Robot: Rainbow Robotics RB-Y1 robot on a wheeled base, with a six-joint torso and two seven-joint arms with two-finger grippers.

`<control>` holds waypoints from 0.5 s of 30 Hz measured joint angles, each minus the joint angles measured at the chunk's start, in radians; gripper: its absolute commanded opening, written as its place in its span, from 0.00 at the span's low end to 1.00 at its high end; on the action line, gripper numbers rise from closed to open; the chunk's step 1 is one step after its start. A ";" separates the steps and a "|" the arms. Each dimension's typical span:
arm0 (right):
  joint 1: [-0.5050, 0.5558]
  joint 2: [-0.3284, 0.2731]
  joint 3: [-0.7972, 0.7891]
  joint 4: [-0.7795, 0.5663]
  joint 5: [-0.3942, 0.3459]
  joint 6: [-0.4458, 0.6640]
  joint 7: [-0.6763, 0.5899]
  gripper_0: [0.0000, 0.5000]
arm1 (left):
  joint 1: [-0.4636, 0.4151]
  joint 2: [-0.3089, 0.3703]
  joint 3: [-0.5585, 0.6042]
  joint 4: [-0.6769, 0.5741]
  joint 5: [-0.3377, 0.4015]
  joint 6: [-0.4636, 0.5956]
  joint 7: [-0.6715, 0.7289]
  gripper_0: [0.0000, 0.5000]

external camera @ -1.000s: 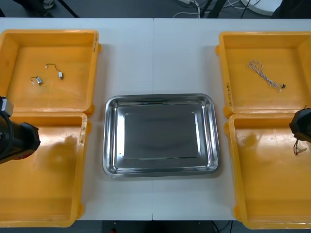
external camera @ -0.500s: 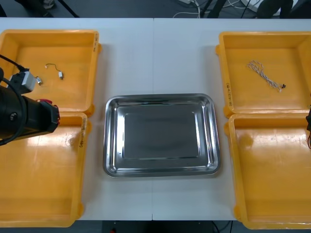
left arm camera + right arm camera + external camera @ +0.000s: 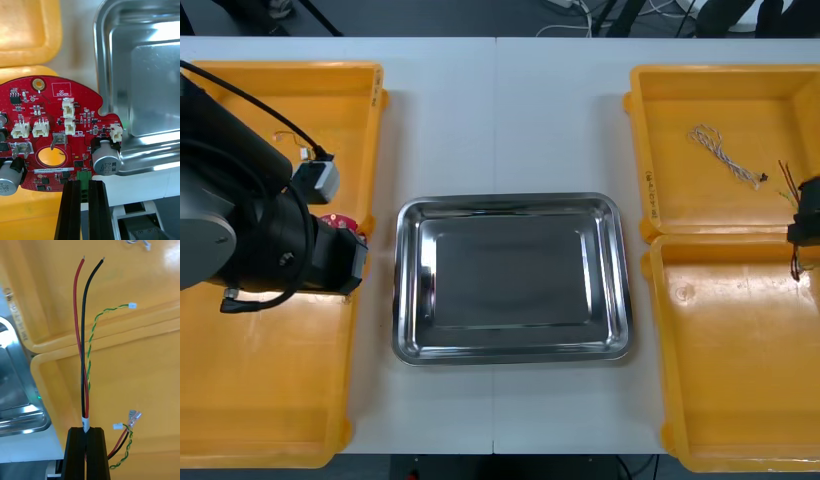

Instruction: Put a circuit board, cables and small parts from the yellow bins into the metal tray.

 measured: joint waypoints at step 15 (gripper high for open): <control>-0.177 -0.001 0.288 -0.006 -0.006 0.000 0.086 0.00 | -0.119 -0.002 -0.228 0.087 -0.011 -0.038 0.117 0.00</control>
